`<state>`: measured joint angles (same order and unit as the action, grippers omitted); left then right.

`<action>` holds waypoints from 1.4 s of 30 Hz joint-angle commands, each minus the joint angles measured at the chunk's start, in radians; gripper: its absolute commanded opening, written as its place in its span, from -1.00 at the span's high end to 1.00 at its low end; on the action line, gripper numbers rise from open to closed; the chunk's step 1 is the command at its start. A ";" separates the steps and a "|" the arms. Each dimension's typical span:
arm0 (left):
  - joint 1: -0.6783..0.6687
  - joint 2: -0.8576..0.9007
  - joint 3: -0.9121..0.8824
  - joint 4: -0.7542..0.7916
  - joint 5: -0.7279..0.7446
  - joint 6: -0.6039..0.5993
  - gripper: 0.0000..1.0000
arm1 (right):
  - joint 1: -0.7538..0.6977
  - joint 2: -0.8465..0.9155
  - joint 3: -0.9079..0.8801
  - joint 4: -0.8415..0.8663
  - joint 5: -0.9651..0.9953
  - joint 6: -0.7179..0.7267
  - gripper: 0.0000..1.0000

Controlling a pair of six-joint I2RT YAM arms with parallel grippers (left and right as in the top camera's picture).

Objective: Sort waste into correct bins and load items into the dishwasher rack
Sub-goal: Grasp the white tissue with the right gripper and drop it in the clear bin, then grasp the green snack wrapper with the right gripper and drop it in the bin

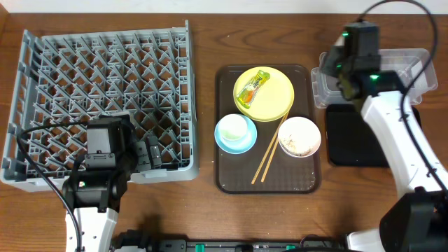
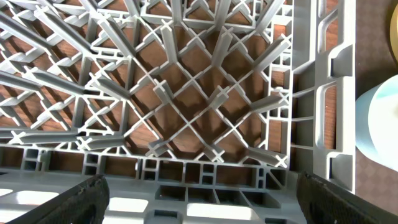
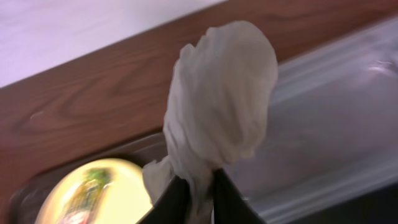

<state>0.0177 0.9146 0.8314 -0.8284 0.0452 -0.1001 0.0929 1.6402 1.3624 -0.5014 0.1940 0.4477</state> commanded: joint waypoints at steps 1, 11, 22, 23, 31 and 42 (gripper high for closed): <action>-0.002 -0.001 0.022 0.003 -0.008 0.010 -0.94 | -0.065 0.048 -0.001 -0.005 0.014 0.031 0.53; -0.002 -0.001 0.022 0.003 -0.008 0.010 -0.95 | -0.098 0.054 -0.001 0.072 -0.230 -0.001 -0.26; -0.002 0.000 0.022 0.003 -0.008 0.010 -0.94 | -0.044 0.068 -0.003 -0.099 0.139 0.095 -0.36; -0.002 0.000 0.022 0.003 -0.008 0.010 -0.94 | -0.048 0.068 -0.003 -0.122 0.172 0.129 -0.42; -0.002 0.000 0.022 0.003 -0.008 0.010 -0.95 | -0.076 0.067 -0.003 -0.024 -0.130 -0.095 -0.85; -0.002 0.002 0.022 0.003 -0.008 0.010 -0.94 | -0.007 0.067 -0.003 0.087 -0.583 -0.262 -0.88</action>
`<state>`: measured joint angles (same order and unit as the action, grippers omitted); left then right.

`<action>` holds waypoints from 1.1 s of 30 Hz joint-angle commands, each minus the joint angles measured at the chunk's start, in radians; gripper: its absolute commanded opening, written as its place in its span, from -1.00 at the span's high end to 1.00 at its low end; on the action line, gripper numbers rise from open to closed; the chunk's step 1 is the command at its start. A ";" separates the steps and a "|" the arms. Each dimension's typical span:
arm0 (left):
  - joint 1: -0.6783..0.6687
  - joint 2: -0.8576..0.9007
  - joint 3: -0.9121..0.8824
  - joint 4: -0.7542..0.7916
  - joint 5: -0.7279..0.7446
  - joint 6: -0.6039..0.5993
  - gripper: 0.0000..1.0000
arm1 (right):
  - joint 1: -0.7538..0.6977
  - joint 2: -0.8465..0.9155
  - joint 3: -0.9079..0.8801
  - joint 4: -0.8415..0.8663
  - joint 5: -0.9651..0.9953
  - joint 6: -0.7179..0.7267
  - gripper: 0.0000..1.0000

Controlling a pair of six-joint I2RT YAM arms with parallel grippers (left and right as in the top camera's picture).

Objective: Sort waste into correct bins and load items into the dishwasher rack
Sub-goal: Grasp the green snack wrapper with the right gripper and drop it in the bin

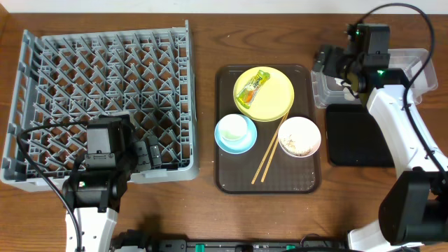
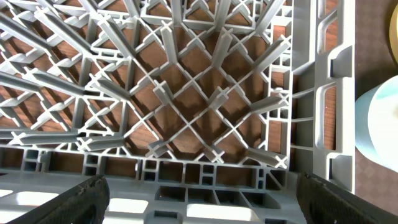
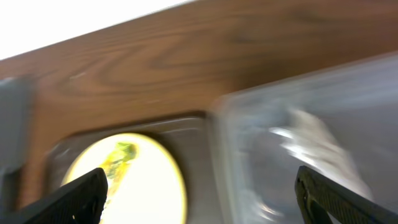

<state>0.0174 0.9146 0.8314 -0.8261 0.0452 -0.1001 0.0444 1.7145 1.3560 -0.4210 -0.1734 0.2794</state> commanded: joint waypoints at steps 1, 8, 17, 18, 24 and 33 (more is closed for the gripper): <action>-0.002 0.003 0.022 0.001 -0.008 0.010 -0.94 | 0.058 -0.007 0.003 0.006 -0.214 -0.095 -0.88; -0.002 0.022 0.022 0.001 -0.008 0.010 -0.94 | 0.218 0.059 0.003 0.003 0.035 -0.005 -0.79; -0.002 0.026 0.022 0.001 -0.008 0.010 -0.94 | 0.345 0.259 0.003 0.085 0.069 0.219 -0.32; -0.002 0.026 0.022 0.001 -0.008 0.010 -0.95 | 0.353 0.282 0.003 0.091 0.069 0.236 -0.29; -0.002 0.026 0.022 0.001 -0.008 0.010 -0.94 | 0.390 0.381 0.003 0.151 0.069 0.282 0.10; -0.002 0.026 0.022 0.000 -0.008 0.010 -0.95 | 0.372 0.383 0.004 0.137 0.103 0.292 0.98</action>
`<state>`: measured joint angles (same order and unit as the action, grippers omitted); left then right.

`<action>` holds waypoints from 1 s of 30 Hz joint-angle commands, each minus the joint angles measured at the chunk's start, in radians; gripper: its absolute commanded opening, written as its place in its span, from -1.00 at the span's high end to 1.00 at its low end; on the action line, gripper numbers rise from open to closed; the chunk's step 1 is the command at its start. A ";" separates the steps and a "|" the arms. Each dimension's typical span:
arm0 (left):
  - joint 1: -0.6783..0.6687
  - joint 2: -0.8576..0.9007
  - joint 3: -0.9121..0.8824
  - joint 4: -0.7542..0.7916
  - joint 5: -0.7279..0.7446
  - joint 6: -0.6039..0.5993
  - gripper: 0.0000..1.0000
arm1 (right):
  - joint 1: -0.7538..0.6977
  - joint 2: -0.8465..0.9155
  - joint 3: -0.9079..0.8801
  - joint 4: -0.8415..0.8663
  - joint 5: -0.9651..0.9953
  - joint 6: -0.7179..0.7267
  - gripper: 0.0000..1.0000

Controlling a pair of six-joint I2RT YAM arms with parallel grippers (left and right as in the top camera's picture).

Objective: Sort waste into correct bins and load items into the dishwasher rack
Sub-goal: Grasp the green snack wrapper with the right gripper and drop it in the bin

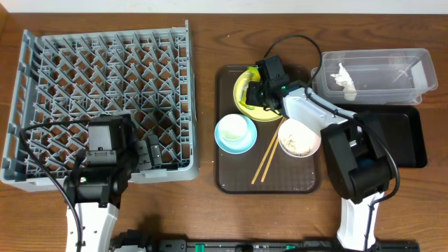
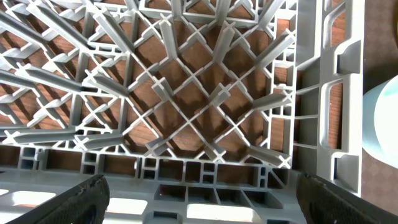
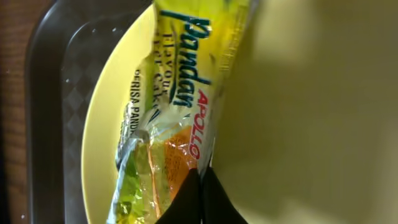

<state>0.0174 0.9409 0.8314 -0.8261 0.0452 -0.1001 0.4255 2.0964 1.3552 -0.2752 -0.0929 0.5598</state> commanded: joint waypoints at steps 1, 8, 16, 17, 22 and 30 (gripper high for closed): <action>-0.002 0.000 0.022 0.001 -0.008 0.010 -0.94 | -0.015 -0.006 0.005 -0.017 0.021 0.011 0.98; -0.002 0.000 0.022 0.001 -0.008 0.010 -0.94 | -0.104 -0.175 0.005 -0.080 0.039 -0.084 0.98; -0.002 0.000 0.022 0.001 -0.008 0.010 -0.95 | -0.273 -0.395 0.005 -0.153 0.167 -0.129 0.98; -0.002 0.000 0.022 0.001 -0.008 0.010 -0.94 | -0.296 -0.406 0.005 -0.167 0.190 -0.126 0.98; -0.002 0.000 0.022 0.001 -0.008 0.010 -0.94 | -0.418 -0.399 0.004 -0.276 0.293 -0.016 0.98; -0.002 0.000 0.022 0.001 -0.008 0.010 -0.94 | -0.500 -0.343 0.004 -0.285 0.274 0.018 0.35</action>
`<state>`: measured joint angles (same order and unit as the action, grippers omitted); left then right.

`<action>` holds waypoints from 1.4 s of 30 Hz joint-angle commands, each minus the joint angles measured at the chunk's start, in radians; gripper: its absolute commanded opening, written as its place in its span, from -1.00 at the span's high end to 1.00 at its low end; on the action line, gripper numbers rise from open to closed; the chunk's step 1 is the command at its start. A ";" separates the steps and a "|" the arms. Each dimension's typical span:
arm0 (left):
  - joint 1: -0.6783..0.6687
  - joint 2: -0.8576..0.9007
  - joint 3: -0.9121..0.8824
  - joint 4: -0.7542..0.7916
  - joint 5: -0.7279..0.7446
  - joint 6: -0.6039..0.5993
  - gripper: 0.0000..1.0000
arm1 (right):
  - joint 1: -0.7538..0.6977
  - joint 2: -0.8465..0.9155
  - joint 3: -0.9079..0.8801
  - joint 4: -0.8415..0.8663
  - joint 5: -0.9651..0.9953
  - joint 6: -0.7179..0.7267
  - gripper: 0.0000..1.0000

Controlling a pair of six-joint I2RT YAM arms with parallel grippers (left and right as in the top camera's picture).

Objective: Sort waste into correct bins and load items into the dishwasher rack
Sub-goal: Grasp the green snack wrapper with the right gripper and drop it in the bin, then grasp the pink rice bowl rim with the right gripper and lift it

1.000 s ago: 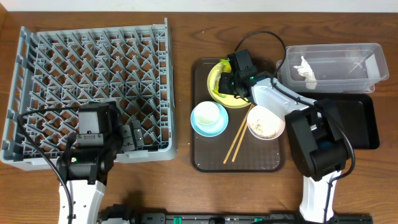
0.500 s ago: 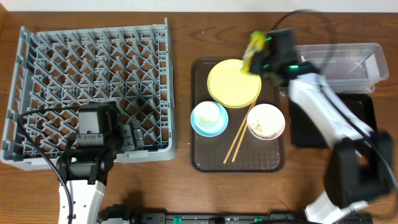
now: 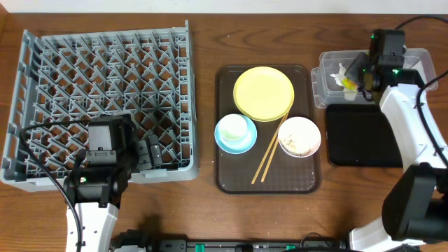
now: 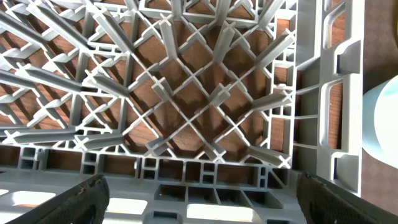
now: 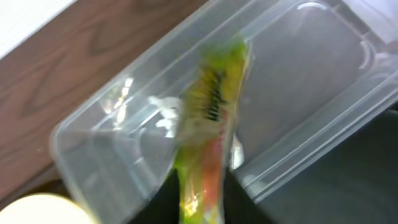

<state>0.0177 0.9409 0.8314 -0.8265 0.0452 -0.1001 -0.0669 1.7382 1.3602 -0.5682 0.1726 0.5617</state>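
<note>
My right gripper (image 5: pixel 200 208) is shut on the yellow-green snack wrapper (image 5: pixel 208 124) and holds it over the clear plastic bin (image 5: pixel 298 93); overhead, the gripper (image 3: pixel 353 75) hangs at that bin's (image 3: pixel 406 61) left end, where a crumpled white tissue (image 3: pixel 341 73) lies. On the brown tray (image 3: pixel 227 178) sit a bare yellow plate (image 3: pixel 263 93), a blue saucer with a cup (image 3: pixel 235 131), a white bowl (image 3: pixel 299 136) and chopsticks (image 3: pixel 267 159). The grey dishwasher rack (image 3: pixel 105 98) fills the left. My left gripper (image 4: pixel 199 205) stands open over the rack's near right corner (image 4: pixel 205 118).
A black bin (image 3: pixel 360 134) lies just in front of the clear bin at the right. Bare wooden table (image 3: pixel 206 35) runs between the rack and the tray. The saucer's pale blue rim (image 4: pixel 380 124) shows at the right edge of the left wrist view.
My right gripper was shut on the snack wrapper on the yellow plate; now it holds the wrapper over the clear bin, and the plate is bare. The left arm has not moved.
First my right gripper held a crumpled white tissue above the clear bin. Then it stood open there, the tissue lying in the bin. Then it was shut on the snack wrapper on the yellow plate. Now the wrapper hangs over the clear bin.
</note>
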 commanded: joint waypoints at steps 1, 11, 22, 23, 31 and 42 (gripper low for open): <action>-0.002 0.000 0.022 0.002 -0.008 0.010 -0.94 | -0.009 0.015 -0.001 0.014 0.000 0.002 0.16; -0.002 0.000 0.022 0.001 -0.008 0.010 -0.94 | 0.021 -0.062 -0.001 -0.005 -0.389 -0.293 -0.08; -0.002 0.000 0.022 0.006 -0.008 0.010 -0.94 | 0.182 -0.104 -0.003 -0.404 -0.480 -0.496 -0.11; -0.002 0.000 0.022 0.009 -0.008 0.010 -0.94 | 0.204 -0.104 -0.003 -0.423 -0.466 -0.496 -0.10; -0.002 0.000 0.022 0.009 -0.008 0.010 -0.94 | 0.384 -0.103 -0.067 -0.470 -0.285 -0.432 0.02; -0.002 0.000 0.022 0.008 -0.008 0.010 -0.95 | 0.512 -0.102 -0.314 -0.204 -0.266 -0.304 0.38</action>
<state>0.0174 0.9409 0.8314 -0.8169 0.0452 -0.1001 0.4236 1.6417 1.0843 -0.8040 -0.1139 0.2192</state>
